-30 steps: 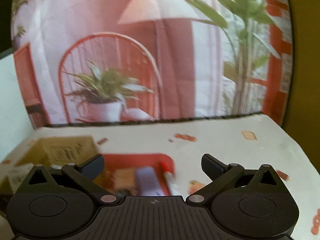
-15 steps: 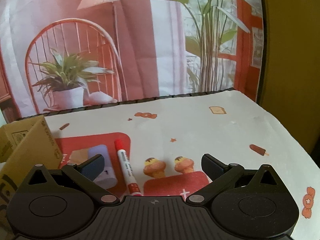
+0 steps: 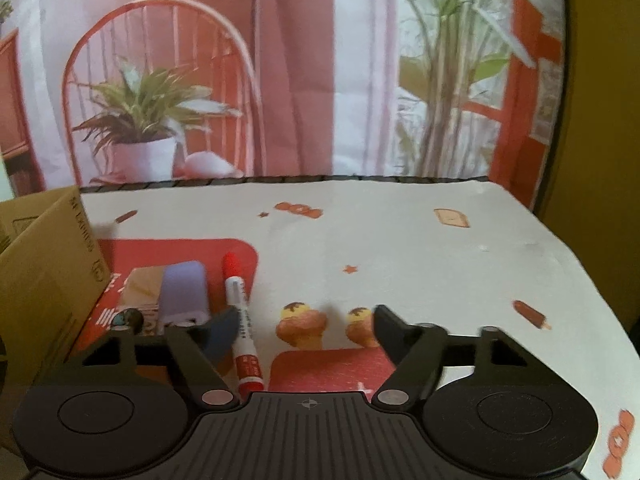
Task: Organize rigid objects
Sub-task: 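Move the open right tool back to the red-capped white marker, then close the right tool on the red-capped white marker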
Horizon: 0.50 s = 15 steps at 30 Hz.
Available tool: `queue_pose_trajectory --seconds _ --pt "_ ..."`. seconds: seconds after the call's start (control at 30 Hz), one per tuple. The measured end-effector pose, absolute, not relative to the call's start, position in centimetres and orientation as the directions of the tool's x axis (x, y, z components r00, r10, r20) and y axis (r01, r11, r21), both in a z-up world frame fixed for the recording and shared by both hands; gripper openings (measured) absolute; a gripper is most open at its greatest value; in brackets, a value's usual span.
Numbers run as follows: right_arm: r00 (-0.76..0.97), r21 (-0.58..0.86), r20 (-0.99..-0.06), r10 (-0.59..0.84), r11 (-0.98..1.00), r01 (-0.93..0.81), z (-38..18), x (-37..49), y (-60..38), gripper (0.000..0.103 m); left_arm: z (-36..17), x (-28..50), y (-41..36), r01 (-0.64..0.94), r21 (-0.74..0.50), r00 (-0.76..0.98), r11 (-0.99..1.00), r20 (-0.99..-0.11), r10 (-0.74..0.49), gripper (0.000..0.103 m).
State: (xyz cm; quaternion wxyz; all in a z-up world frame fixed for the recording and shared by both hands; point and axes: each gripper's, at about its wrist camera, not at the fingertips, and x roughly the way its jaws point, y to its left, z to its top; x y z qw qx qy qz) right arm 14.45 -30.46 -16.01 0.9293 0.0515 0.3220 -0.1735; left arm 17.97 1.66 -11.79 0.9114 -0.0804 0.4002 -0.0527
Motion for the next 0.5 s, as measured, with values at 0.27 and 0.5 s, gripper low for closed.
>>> queue_pose_trajectory --seconds 0.27,0.5 --pt "0.719 -0.042 -0.666 -0.200 0.972 0.232 -16.9 17.2 -29.0 0.045 -11.8 18.0 1.7 0.030 -0.192 0.673 0.981 -0.722 -0.162 0.016" --pt "0.671 -0.059 -0.717 -0.189 0.976 0.211 -18.2 19.0 -28.3 0.033 -11.9 18.0 1.6 0.028 -0.194 0.672 0.981 -0.723 -0.163 0.016"
